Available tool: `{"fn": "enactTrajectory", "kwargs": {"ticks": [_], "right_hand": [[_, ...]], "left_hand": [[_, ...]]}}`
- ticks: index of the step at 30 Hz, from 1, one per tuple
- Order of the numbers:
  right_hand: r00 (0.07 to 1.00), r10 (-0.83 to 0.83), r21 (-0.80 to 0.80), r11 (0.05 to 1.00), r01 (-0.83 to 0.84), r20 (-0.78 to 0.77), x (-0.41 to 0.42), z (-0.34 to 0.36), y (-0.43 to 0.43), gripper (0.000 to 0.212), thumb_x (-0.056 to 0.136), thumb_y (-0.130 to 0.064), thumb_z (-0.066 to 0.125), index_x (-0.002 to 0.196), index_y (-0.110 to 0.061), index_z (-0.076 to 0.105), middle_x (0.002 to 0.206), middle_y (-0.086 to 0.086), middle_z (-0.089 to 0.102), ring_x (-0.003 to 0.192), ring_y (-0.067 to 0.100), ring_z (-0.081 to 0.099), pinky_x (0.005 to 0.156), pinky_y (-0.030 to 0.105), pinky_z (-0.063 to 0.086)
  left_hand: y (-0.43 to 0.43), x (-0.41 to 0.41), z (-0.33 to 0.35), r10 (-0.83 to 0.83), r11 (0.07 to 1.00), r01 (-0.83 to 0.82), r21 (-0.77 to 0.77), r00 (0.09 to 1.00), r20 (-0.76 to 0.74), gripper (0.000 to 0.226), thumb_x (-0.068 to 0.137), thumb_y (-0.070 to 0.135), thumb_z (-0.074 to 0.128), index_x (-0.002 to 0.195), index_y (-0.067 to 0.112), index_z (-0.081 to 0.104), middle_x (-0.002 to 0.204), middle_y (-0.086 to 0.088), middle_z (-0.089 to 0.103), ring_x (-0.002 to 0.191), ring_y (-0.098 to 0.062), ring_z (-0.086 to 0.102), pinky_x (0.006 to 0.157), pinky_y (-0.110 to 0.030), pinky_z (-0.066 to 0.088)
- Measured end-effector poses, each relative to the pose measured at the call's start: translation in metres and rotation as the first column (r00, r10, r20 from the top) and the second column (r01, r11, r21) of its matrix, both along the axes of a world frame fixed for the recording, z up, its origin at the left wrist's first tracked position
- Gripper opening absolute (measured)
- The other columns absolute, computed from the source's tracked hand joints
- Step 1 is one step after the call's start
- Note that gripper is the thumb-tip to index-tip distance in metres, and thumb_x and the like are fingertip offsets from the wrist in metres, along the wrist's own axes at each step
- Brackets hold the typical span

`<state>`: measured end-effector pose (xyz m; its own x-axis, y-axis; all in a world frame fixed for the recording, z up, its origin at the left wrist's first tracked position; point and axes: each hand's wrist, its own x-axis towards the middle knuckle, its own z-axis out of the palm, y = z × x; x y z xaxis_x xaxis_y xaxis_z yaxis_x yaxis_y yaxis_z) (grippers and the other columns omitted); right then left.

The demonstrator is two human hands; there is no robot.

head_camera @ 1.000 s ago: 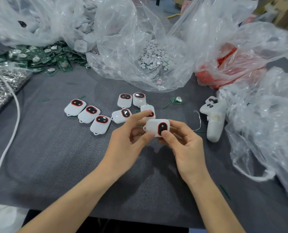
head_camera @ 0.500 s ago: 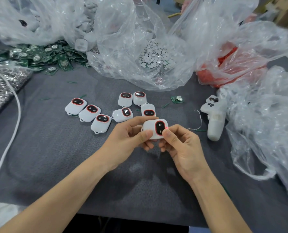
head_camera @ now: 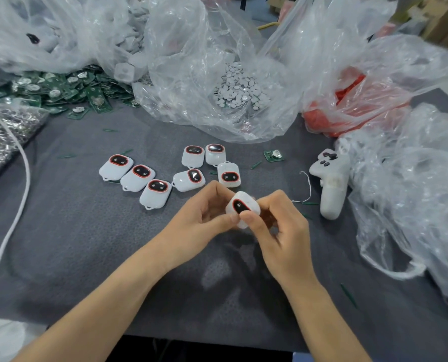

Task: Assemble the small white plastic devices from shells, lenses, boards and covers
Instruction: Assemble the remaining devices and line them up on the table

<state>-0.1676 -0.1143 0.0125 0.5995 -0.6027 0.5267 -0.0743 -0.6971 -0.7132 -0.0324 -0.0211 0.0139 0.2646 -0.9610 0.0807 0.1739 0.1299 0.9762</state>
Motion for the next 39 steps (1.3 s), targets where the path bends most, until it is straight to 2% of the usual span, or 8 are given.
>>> {"fn": "enactTrajectory", "kwargs": {"ticks": [3,6,16,22,24,27,33,39], "right_hand": [[0.998,0.019,-0.125,0.992,-0.025,-0.054,-0.0009,-0.0017,0.0006,0.027,0.092,-0.030,0.058,0.077,-0.007,0.057,0.075,-0.004,0.045,0.063,0.007,0.040,0.060,0.011,0.032],[0.996,0.007,-0.214,0.976,-0.027,-0.094,0.0001,-0.0010,0.0023,0.030,0.094,-0.031,0.055,0.076,-0.007,0.054,0.078,-0.009,0.039,0.063,0.003,0.034,0.060,0.011,0.029],[0.995,-0.009,-0.328,0.945,-0.023,-0.096,-0.0001,0.0012,0.0042,0.034,0.094,-0.026,0.055,0.069,-0.003,0.055,0.068,-0.001,0.044,0.060,0.004,0.029,0.056,0.015,0.027],[0.998,0.055,-0.131,0.990,-0.059,-0.036,0.0044,-0.0042,-0.0010,0.031,0.088,-0.035,0.063,0.083,-0.005,0.061,0.090,-0.006,0.053,0.078,0.002,0.050,0.068,0.017,0.045],[0.998,0.039,-0.146,0.988,-0.045,-0.045,0.0051,-0.0054,-0.0028,0.026,0.088,-0.033,0.064,0.092,-0.007,0.064,0.096,-0.006,0.059,0.084,0.013,0.056,0.072,0.028,0.049],[0.999,-0.043,-0.234,0.971,0.048,0.026,0.0039,-0.0061,-0.0035,0.018,0.088,-0.023,0.066,0.091,-0.006,0.067,0.094,-0.003,0.061,0.085,0.017,0.054,0.079,0.022,0.044],[0.996,-0.071,-0.286,0.955,0.085,0.060,0.0019,-0.0045,0.0002,0.011,0.085,-0.014,0.071,0.090,-0.004,0.069,0.093,-0.001,0.059,0.083,0.016,0.057,0.079,0.020,0.044],[0.996,-0.030,-0.238,0.970,0.051,0.089,0.0018,-0.0027,0.0023,0.011,0.083,-0.011,0.073,0.090,-0.004,0.070,0.092,0.001,0.061,0.082,0.022,0.060,0.072,0.034,0.050]], "left_hand": [[0.0010,0.0003,0.0023,-0.046,0.999,0.045,-0.010,0.995,-0.089,0.022,0.092,0.016,0.049,0.111,0.011,0.058,0.100,-0.011,0.067,0.094,-0.022,0.065,0.078,-0.035,0.056],[0.0019,0.0003,0.0037,-0.076,0.997,0.077,0.017,0.993,-0.087,0.019,0.093,0.019,0.048,0.101,0.019,0.065,0.094,-0.004,0.069,0.093,-0.019,0.066,0.077,-0.031,0.056],[0.0029,0.0008,0.0035,-0.069,0.996,0.072,0.052,0.996,-0.058,0.018,0.087,0.020,0.050,0.093,0.004,0.054,0.086,-0.003,0.069,0.084,-0.016,0.068,0.073,-0.034,0.058],[0.0014,0.0022,0.0016,-0.075,0.996,0.084,0.007,0.917,-0.391,0.012,0.096,0.025,0.045,0.097,0.012,0.045,0.112,-0.011,0.067,0.096,-0.029,0.066,0.074,-0.038,0.057],[0.0013,0.0036,0.0012,-0.125,0.991,0.137,-0.007,0.879,-0.460,0.013,0.092,0.024,0.050,0.097,0.013,0.044,0.117,-0.013,0.064,0.098,-0.027,0.065,0.078,-0.045,0.056],[0.0004,0.0044,-0.0011,-0.150,0.988,0.152,-0.034,0.870,-0.469,0.014,0.090,0.021,0.051,0.102,0.014,0.048,0.139,-0.012,0.051,0.112,-0.028,0.059,0.086,-0.058,0.051],[0.0016,-0.0012,-0.0010,-0.152,0.986,0.126,-0.105,0.942,-0.300,0.015,0.093,0.013,0.049,0.102,0.018,0.061,0.130,-0.010,0.060,0.112,-0.019,0.061,0.091,-0.031,0.050],[0.0022,-0.0017,-0.0013,-0.143,0.988,0.116,-0.104,0.941,-0.306,0.009,0.092,0.018,0.051,0.100,0.014,0.054,0.109,-0.013,0.068,0.103,-0.020,0.064,0.091,-0.030,0.050]]}}
